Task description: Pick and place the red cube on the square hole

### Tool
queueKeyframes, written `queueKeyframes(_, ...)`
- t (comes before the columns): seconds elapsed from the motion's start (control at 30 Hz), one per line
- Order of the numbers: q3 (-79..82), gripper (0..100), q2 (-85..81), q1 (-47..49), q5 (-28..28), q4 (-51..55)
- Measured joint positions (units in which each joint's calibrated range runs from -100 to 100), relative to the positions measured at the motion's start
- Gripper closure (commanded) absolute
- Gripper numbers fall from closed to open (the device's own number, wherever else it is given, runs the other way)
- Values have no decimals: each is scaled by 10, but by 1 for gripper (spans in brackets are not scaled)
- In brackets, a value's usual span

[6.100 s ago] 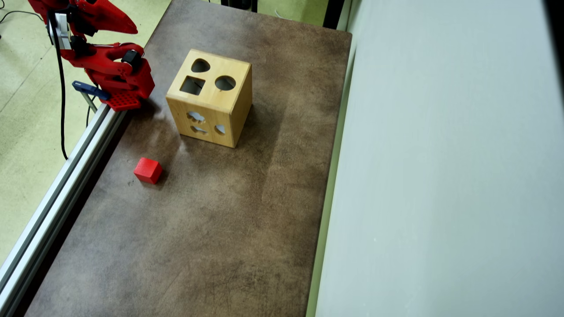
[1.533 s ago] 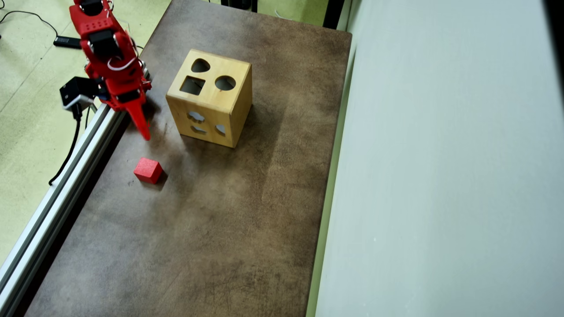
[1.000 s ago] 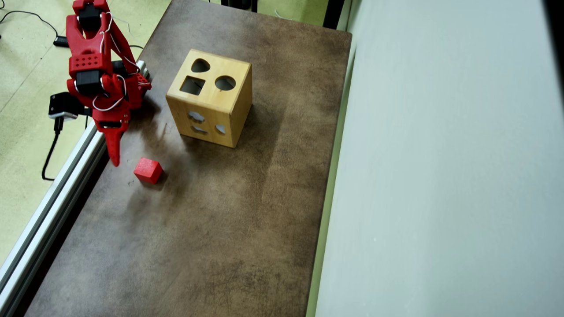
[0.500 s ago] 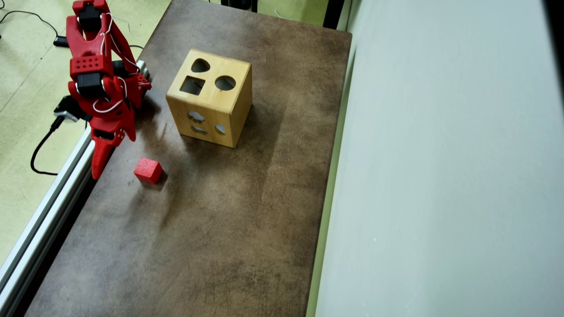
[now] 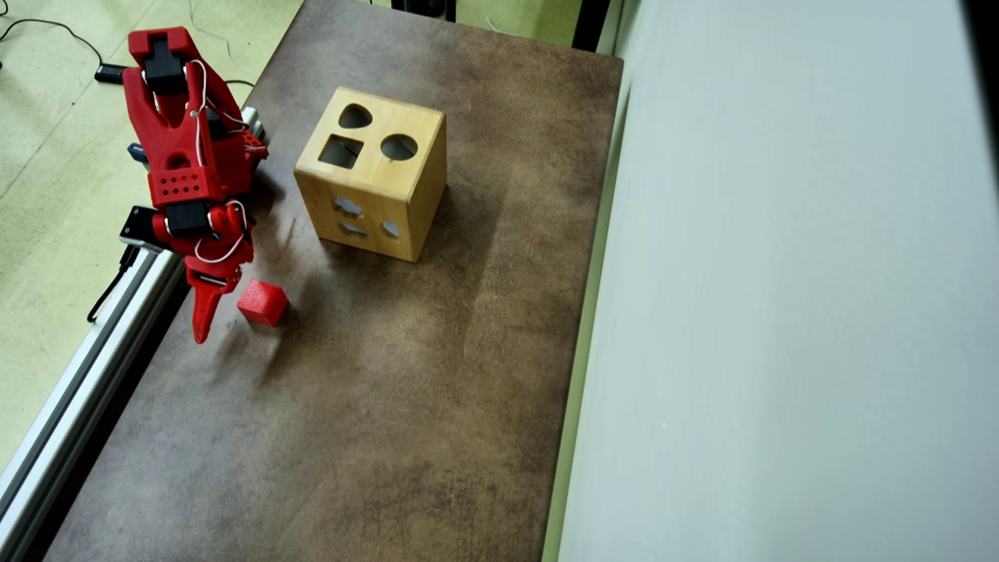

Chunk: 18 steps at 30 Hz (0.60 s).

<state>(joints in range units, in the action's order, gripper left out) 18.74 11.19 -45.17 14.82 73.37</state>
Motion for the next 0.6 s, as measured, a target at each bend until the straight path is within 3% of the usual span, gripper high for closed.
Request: queueKeyframes(0.6, 0, 36, 61, 34, 0, -2)
